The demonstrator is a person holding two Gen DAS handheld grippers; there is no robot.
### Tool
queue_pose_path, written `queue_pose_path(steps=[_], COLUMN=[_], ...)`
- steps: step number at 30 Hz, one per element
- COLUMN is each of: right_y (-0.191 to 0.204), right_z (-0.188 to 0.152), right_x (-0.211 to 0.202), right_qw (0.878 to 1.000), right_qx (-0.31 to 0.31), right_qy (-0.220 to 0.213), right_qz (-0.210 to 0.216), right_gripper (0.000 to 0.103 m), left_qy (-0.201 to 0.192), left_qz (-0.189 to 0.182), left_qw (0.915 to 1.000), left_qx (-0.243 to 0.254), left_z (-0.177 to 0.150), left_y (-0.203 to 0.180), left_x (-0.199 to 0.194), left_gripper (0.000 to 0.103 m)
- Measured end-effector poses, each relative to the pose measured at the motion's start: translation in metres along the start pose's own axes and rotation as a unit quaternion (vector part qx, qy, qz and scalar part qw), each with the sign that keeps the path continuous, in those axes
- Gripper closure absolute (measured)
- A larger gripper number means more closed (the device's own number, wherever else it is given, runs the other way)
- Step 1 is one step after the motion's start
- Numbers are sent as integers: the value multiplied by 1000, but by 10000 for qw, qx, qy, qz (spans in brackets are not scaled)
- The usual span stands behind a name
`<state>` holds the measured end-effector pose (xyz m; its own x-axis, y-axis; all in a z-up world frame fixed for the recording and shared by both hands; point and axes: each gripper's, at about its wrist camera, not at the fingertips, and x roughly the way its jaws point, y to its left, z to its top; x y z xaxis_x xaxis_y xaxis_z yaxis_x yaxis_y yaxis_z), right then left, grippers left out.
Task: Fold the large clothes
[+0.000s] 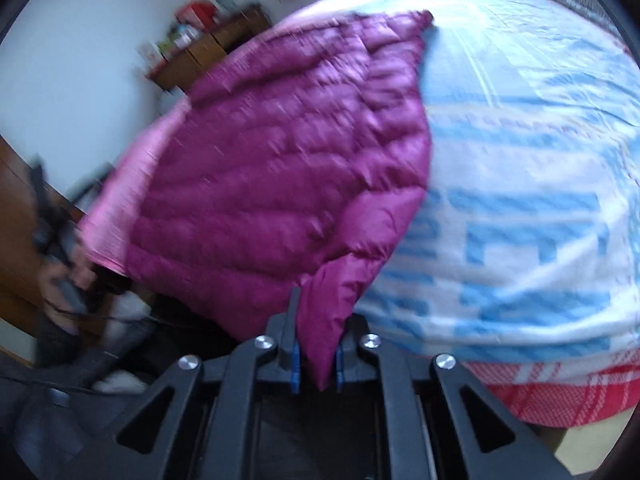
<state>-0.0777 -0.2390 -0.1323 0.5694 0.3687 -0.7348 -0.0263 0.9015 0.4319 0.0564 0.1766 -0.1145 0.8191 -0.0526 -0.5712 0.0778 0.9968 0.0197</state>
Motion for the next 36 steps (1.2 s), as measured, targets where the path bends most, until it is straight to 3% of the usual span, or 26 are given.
queue_pose_path(steps=[2, 5, 11, 13, 17, 23, 28, 31, 33, 36], right_y=[-1, -1, -1, -9, -34, -48, -55, -53, -53, -56], right_z=[15, 48, 114, 134, 160, 171, 176, 179, 180, 180], right_x=[-12, -28, -23, -12, 16, 54, 72, 75, 76, 77], right_qw=[9987, 9946, 9895, 9864, 9815, 9792, 9767, 9786, 9796, 9797], right_qx=[187, 336, 469, 643, 1141, 1392, 1553, 1443, 1402, 1431], right_qy=[-277, -757, -1363, -1497, -1462, -1191, -1121, -1068, -1040, -1014], right_qz=[396, 621, 84, -236, -466, -876, -971, -1005, -992, -970], right_gripper=[88, 89, 89, 89, 89, 89, 89, 89, 89, 89], left_qy=[1, -45, -148, -240, -259, -287, -235, -351, -452, -324], left_qz=[148, 371, 647, 443, 170, -542, -1245, -1374, -1687, -2281], left_qw=[9999, 9993, 9973, 9975, 9978, 9981, 9888, 9821, 9770, 9698], left_qx=[13, -6, -312, -503, -589, 19, 793, 1238, 1220, 795], left_z=[2, 7, 15, 14, 9, 2, 1, 13, 28, 51], left_y=[7, 20, 57, 73, 88, 67, 32, 9, 2, -3], left_x=[3, 4, 4, 0, 1, 0, -4, 1, 9, 33], left_gripper=[6, 6, 6, 6, 6, 6, 6, 6, 6, 6])
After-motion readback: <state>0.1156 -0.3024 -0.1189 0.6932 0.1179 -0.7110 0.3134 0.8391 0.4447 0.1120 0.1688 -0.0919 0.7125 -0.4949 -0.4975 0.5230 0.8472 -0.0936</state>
